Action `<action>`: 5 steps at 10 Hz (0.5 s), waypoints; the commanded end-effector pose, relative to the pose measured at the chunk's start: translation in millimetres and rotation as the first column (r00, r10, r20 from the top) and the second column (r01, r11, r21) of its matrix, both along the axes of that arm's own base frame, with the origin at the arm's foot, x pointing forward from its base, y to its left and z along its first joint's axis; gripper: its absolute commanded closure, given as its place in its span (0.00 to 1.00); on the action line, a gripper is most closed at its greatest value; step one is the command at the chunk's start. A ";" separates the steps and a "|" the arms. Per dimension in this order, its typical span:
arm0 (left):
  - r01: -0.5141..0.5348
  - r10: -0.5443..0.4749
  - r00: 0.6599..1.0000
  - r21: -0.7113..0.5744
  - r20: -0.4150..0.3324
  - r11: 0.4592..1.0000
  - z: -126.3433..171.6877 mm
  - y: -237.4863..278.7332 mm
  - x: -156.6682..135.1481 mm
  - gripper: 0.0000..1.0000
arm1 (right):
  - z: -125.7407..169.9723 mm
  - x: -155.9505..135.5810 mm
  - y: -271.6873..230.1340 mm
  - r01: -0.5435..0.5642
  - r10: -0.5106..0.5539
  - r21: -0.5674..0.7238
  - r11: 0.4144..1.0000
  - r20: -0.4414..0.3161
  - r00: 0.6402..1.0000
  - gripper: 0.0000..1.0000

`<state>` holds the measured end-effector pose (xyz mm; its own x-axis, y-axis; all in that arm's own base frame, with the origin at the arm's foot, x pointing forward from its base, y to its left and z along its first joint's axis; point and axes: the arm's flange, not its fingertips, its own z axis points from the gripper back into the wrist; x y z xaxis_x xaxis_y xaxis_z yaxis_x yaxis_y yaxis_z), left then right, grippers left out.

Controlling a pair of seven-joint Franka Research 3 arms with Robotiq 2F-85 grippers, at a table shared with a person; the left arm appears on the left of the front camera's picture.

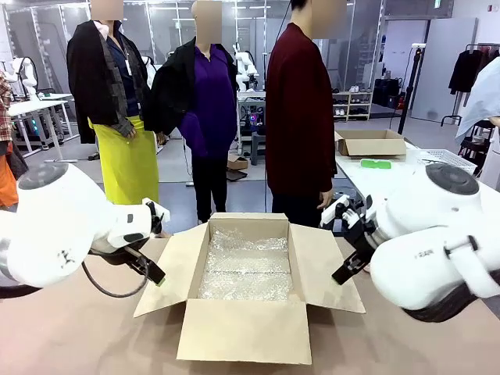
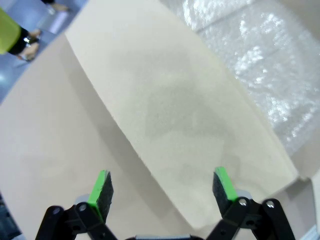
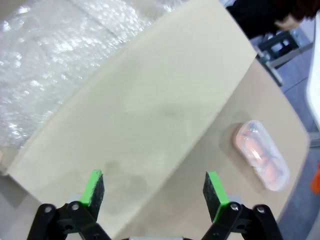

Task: Pack the glasses set securely to prepare it for shipping.
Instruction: Place the Glasses case inside the Package Box.

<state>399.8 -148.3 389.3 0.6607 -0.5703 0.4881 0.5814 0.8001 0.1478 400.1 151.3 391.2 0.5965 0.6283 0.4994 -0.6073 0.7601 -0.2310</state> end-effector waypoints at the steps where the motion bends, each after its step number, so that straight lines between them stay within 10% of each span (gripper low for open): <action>1: 0.205 -0.213 0.962 -0.066 -0.169 0.977 47.8 45.8 -31.6 0.00 | 46.7 -2.1 -19.9 -0.218 0.221 -0.132 0.967 0.009 0.975 0.00; 5: 0.441 -0.487 0.869 -0.312 -0.085 0.841 99.8 136.0 -96.6 0.00 | 89.7 56.5 -63.6 -0.392 0.384 -0.236 0.889 -0.081 0.920 0.00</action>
<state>325.6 -39.3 490.1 0.4176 -0.7195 0.5549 0.8956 0.4292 -0.1175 436.7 95.8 482.6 0.3318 0.8922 0.3064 -0.8205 0.4332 -0.3730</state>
